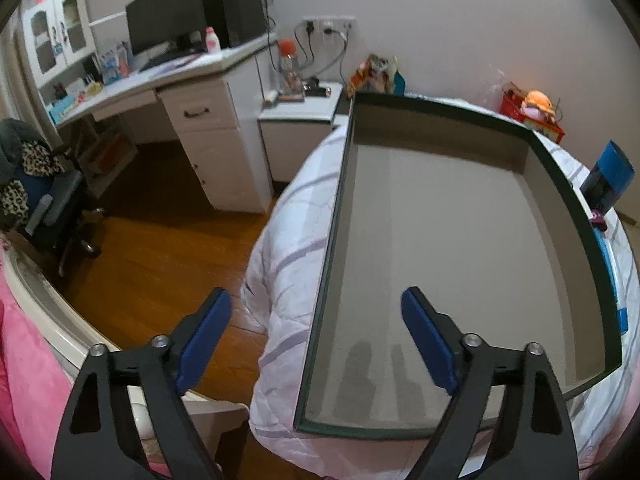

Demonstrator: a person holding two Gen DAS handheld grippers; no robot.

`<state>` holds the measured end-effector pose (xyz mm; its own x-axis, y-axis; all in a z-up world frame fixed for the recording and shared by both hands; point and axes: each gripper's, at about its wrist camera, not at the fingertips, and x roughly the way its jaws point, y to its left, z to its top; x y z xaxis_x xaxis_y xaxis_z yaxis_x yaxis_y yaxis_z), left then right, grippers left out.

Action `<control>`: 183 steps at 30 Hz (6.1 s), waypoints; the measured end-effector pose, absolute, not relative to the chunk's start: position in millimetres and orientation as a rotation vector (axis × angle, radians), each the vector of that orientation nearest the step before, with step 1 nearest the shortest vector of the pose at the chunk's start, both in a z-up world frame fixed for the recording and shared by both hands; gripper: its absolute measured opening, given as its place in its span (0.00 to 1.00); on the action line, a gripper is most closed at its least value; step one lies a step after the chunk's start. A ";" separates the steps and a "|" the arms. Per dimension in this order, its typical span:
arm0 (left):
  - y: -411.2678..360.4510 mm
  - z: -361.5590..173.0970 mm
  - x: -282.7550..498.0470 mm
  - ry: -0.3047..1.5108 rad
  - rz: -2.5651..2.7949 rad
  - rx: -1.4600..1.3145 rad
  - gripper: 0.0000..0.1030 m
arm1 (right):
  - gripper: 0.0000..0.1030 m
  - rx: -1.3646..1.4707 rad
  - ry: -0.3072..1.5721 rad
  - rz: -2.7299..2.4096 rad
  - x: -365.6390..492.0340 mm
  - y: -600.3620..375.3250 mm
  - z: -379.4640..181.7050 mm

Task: Organize rigid objects
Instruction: 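Grip the pink box rim with the left tool while the right tool approaches the blue tumbler, then lift the blue tumbler with the right tool and set it inside the box, then grasp the clear blue-capped tube with the right tool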

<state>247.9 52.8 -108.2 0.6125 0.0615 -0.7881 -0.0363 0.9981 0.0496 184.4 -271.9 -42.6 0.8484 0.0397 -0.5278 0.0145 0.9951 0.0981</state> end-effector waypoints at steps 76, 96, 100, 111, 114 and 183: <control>37.4 -123.9 231.1 0.918 -0.054 0.055 0.06 | 0.67 0.046 0.657 -0.013 308.7 -333.3 -55.8; 43.0 -125.2 228.5 0.914 -0.046 0.023 0.06 | 0.68 -0.107 0.616 0.494 274.9 -138.0 -10.9; 42.6 -124.8 228.0 0.913 -0.046 0.020 0.06 | 0.68 -0.123 0.653 0.530 284.5 -110.3 -26.8; 41.8 -124.6 227.3 0.917 -0.047 0.022 0.06 | 0.68 -0.154 0.742 0.586 286.2 -79.7 -58.5; 42.2 -124.3 226.8 0.916 -0.046 0.020 0.06 | 0.68 -0.153 0.743 0.591 283.4 -80.7 -57.5; 40.7 -125.3 223.4 0.922 -0.015 0.034 0.09 | 0.26 -0.002 0.852 0.110 234.9 -324.0 -133.0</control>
